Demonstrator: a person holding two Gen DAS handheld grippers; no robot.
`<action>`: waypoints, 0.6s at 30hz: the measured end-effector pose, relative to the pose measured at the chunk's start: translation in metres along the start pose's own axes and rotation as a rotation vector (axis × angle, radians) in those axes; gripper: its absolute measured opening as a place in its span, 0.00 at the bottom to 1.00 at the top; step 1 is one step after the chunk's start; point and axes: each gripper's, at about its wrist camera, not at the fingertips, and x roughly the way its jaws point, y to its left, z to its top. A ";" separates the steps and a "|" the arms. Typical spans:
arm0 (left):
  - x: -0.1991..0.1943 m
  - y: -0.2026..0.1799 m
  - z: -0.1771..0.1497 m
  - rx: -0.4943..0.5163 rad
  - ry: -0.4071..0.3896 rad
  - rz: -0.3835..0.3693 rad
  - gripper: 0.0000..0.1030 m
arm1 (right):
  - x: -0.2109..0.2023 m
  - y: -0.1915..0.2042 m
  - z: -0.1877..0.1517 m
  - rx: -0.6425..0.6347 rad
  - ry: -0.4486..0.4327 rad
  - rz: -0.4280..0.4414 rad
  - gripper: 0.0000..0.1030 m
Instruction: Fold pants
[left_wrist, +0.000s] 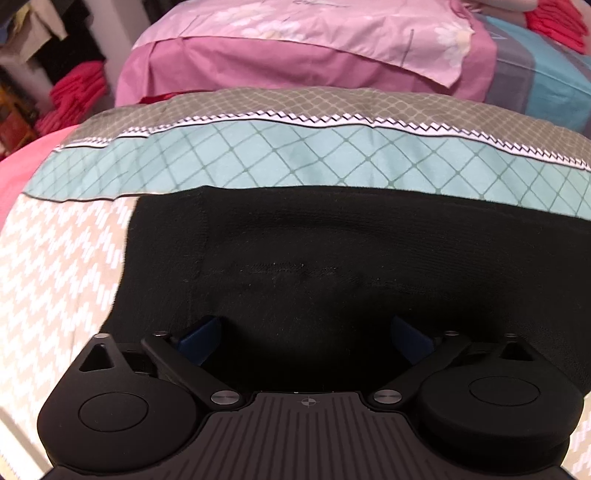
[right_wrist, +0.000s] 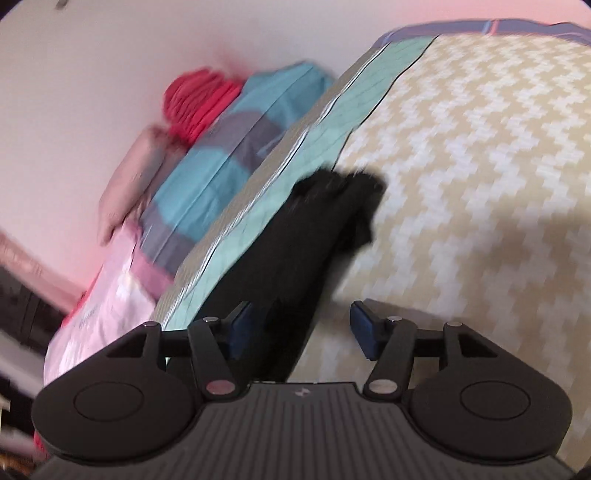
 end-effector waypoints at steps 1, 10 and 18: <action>-0.005 -0.001 0.001 -0.002 -0.001 0.011 1.00 | 0.003 0.006 -0.002 -0.019 0.014 0.011 0.66; -0.039 -0.022 0.005 0.046 -0.099 0.115 1.00 | 0.021 0.023 0.002 -0.104 -0.008 0.005 0.73; -0.035 -0.032 0.002 0.078 -0.084 0.133 1.00 | 0.022 0.022 0.001 -0.136 -0.017 0.014 0.74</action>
